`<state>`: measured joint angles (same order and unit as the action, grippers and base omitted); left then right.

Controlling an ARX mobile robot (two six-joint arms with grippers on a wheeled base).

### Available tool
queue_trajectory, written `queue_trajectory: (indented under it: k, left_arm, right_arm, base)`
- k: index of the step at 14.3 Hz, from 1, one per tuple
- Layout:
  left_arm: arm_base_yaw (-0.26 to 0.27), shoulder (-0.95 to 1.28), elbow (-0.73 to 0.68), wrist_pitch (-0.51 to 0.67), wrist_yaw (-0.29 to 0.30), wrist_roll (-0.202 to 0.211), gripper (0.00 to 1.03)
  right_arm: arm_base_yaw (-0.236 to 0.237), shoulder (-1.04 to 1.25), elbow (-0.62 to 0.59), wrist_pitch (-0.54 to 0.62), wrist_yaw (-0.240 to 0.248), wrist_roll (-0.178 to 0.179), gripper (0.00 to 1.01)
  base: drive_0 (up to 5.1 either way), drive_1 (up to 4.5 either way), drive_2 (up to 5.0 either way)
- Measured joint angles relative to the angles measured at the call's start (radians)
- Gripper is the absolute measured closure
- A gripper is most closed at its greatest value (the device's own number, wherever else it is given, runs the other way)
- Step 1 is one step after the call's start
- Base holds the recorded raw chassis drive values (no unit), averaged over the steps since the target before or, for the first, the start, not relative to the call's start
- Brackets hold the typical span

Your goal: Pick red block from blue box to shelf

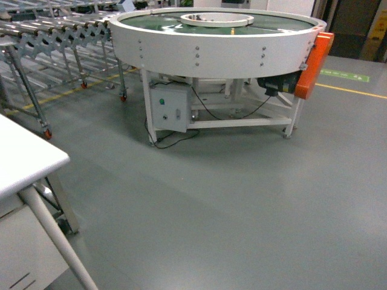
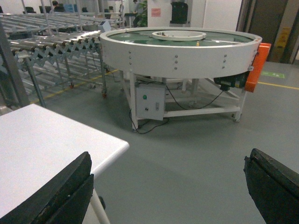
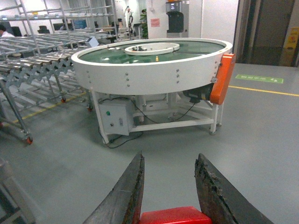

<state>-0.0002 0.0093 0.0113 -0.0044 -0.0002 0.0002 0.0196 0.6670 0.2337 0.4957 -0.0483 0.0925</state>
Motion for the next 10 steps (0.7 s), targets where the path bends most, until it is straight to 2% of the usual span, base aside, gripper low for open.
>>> queue_trajectory:
  k: [7,10]
  left_arm:
    - [0.0,0.0,0.0,-0.004,-0.001,0.0,0.05]
    - [0.0,0.0,0.0,0.001,-0.004,0.0,0.05]
  right_arm:
    - [0.0,0.008,0.0,-0.005,0.0,0.0,0.75]
    - [0.0,0.004,0.0,0.0,-0.001,0.0,0.75]
  base:
    - [-1.6,2.44,-5.7]
    - [-1.7,-1.68,-1.7]
